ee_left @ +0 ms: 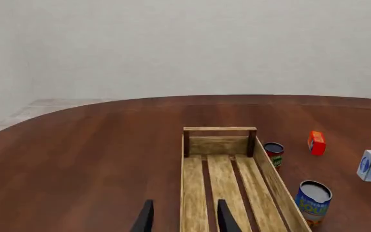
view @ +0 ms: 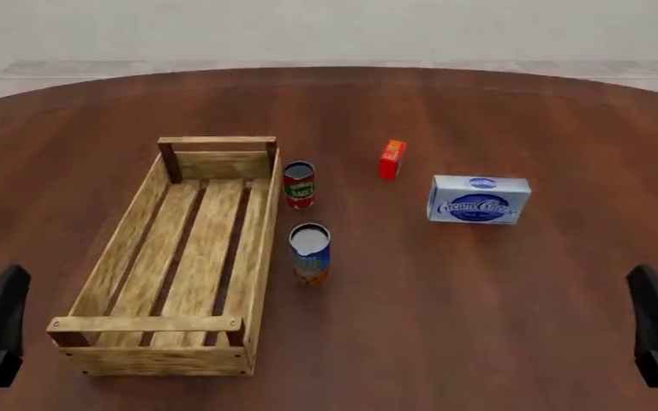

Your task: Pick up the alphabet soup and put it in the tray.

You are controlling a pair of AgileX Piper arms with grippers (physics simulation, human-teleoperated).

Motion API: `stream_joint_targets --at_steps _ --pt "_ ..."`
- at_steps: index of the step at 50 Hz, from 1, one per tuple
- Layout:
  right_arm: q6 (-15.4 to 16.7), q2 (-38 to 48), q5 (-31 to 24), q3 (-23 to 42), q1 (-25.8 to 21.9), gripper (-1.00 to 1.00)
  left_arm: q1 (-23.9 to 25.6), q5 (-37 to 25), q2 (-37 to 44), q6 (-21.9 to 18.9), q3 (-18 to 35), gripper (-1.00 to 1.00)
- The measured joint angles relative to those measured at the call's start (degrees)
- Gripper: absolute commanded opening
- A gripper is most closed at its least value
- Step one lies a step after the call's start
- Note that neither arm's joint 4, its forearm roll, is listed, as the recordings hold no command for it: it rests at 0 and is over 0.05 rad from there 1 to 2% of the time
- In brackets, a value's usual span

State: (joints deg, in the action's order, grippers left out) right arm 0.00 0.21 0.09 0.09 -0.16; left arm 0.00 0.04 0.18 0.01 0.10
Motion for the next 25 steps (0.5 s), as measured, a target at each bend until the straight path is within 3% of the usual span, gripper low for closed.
stream_joint_targets --at_steps 25 --pt "-0.3 0.2 -0.1 0.2 -0.1 1.00 0.0 -0.1 0.1 0.0 0.2 1.00"
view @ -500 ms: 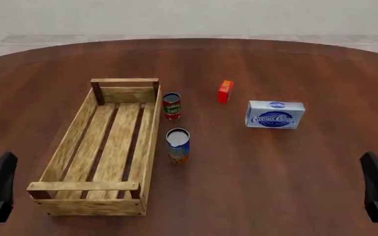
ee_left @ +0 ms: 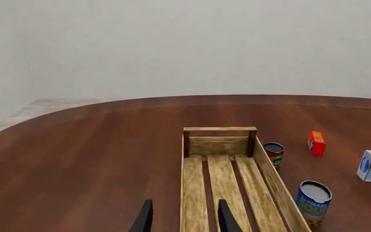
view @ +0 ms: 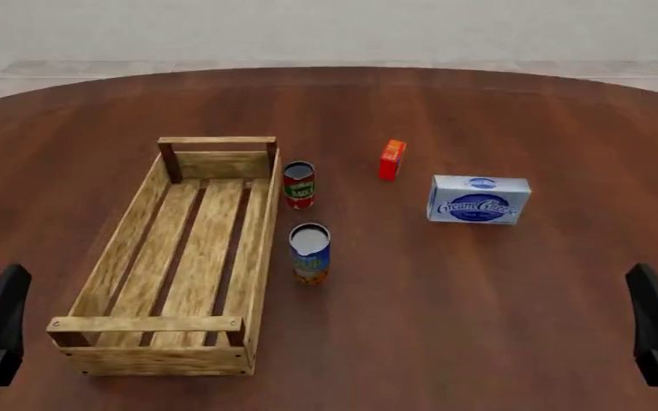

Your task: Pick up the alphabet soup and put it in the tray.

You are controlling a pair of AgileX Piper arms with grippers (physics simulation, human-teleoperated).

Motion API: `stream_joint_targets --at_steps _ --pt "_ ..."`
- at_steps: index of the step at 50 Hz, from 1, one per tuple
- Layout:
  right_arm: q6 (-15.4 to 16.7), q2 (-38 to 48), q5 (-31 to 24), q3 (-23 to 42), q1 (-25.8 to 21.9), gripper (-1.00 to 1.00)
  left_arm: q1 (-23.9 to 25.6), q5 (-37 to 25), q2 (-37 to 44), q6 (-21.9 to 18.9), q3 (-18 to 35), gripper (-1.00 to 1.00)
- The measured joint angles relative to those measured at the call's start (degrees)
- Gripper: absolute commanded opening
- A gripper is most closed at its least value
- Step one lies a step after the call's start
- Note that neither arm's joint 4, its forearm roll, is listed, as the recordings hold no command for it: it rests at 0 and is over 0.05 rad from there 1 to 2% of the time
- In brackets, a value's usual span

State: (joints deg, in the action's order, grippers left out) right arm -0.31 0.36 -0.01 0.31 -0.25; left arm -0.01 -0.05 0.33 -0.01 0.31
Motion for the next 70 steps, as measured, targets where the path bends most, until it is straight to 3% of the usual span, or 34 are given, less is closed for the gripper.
stream_joint_targets --at_steps 8,15,26,41,70 --pt "0.6 4.3 -0.3 3.5 -3.2 1.00 0.0 -0.1 -0.1 -0.1 0.1 1.00" --pt "3.3 11.1 -0.9 8.6 -7.2 1.00 0.0 -0.2 -0.1 -0.1 0.2 1.00" --pt "7.1 20.9 -5.2 19.3 -14.3 1.00 0.0 -0.3 -0.1 -0.1 0.2 1.00" --pt "9.7 32.2 -9.5 31.0 -23.6 1.00 0.0 -0.2 -0.1 -0.1 0.2 1.00" --pt "6.9 47.4 -12.0 42.3 -36.9 1.00 0.0 -0.6 -0.2 -0.1 0.4 1.00"
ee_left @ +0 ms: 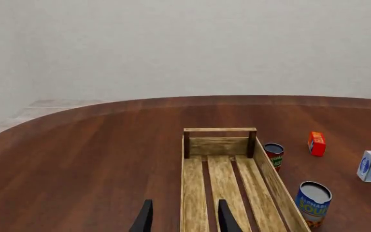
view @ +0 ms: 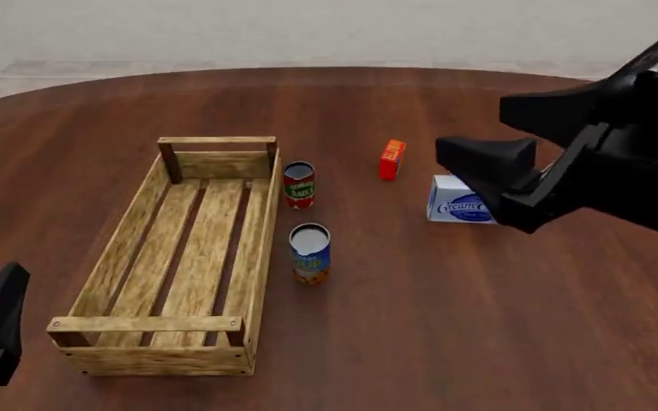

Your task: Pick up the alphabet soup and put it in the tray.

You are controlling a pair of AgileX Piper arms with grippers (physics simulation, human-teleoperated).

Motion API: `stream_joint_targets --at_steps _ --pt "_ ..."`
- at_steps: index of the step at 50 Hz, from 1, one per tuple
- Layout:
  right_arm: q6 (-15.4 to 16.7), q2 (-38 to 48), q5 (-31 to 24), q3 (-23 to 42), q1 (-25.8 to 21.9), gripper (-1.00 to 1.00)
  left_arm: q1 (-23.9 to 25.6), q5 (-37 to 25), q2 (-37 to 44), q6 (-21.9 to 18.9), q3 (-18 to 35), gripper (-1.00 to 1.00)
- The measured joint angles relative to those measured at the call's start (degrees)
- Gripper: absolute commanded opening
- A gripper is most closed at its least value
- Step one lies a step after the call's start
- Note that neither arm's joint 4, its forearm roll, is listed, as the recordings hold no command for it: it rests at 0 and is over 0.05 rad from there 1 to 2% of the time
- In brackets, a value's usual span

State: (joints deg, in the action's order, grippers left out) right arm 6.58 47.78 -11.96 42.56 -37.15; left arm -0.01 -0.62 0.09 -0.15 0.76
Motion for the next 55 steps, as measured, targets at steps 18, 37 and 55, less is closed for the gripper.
stream_joint_targets --at_steps 18,37,55 --pt "-1.2 7.9 -2.0 5.4 -3.6 1.00 0.0 0.0 0.0 0.0 0.0 1.00" --pt "-2.3 15.4 -1.4 8.6 -4.2 1.00 0.0 0.1 0.0 0.0 -0.1 1.00" --pt "-3.7 21.5 1.0 9.7 -4.0 1.00 0.0 0.1 0.0 0.0 -0.1 1.00"
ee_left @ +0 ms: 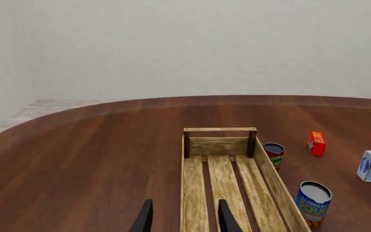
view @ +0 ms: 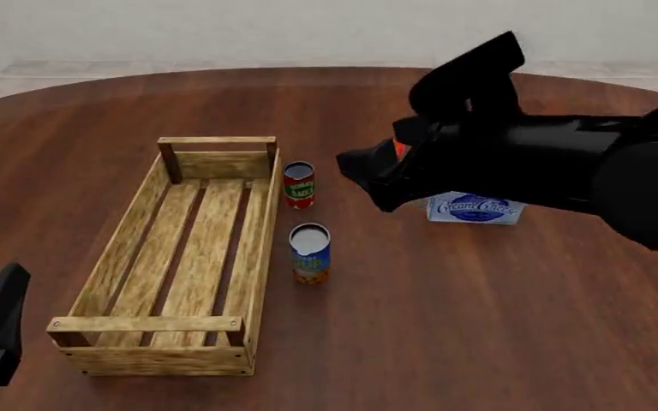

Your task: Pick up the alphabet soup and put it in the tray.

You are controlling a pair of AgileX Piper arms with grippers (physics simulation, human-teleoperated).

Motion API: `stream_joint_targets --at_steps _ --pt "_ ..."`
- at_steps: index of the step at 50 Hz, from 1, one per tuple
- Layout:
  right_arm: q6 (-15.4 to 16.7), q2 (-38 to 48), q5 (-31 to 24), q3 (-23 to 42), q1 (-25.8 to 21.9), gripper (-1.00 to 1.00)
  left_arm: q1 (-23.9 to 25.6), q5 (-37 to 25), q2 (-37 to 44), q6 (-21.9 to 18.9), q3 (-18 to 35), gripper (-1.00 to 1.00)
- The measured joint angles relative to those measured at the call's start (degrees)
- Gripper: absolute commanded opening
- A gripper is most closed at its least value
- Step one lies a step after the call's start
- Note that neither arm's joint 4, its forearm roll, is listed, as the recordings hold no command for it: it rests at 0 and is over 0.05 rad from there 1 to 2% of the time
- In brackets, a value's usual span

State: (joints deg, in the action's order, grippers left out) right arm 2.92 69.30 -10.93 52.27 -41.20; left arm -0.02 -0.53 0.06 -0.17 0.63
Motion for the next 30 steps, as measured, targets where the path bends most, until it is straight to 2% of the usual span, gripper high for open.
stream_joint_targets --at_steps 30 --pt "-2.5 9.3 5.7 0.6 0.6 1.00 0.0 0.0 0.0 0.0 0.0 1.00"
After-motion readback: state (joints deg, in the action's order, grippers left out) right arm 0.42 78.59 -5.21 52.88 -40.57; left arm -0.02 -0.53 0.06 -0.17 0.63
